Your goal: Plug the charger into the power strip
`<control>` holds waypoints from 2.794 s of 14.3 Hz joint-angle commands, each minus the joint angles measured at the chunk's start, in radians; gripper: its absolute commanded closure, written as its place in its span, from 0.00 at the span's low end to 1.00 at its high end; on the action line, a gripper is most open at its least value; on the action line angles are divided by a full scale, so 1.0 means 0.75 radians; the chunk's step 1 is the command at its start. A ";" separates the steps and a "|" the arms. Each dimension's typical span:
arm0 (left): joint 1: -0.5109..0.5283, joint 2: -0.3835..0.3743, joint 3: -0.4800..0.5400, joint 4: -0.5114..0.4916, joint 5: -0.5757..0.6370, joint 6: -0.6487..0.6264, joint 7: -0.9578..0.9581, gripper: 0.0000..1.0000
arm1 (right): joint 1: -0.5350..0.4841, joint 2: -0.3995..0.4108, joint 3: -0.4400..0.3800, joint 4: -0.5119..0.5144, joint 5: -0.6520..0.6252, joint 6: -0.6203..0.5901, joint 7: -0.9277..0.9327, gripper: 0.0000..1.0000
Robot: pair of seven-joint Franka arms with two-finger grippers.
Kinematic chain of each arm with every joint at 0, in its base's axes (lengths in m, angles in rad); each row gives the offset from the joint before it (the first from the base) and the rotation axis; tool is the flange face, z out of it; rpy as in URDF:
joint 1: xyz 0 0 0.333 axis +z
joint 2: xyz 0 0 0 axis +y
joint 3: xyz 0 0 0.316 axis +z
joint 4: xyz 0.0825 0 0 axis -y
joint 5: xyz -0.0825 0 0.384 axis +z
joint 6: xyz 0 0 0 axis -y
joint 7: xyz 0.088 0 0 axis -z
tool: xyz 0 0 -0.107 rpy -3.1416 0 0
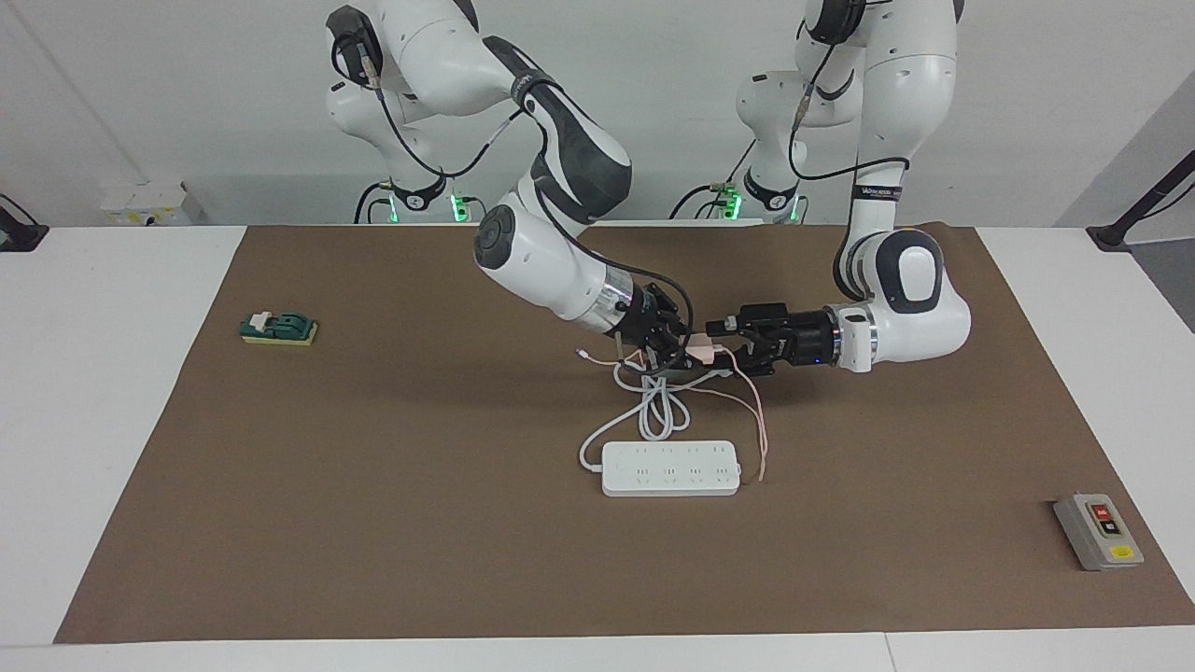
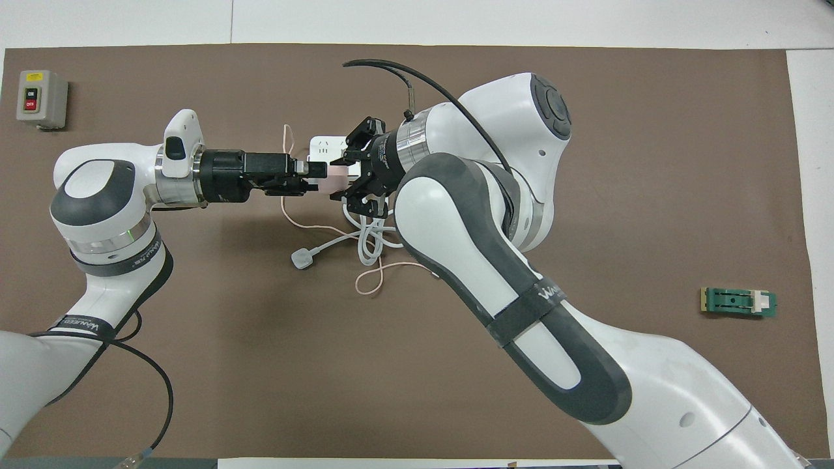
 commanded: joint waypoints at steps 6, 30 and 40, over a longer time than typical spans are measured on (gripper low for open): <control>-0.023 -0.013 0.020 -0.027 -0.032 -0.001 0.022 0.70 | -0.006 0.017 0.000 0.034 -0.033 -0.005 0.044 1.00; -0.110 0.143 0.030 0.591 1.679 0.454 0.230 0.99 | -0.548 -0.318 -0.033 0.034 -0.717 -0.737 -1.489 0.00; -0.376 0.233 0.028 0.632 2.066 0.638 0.374 1.00 | -0.614 -0.731 -0.033 -0.260 -1.120 -0.888 -2.300 0.00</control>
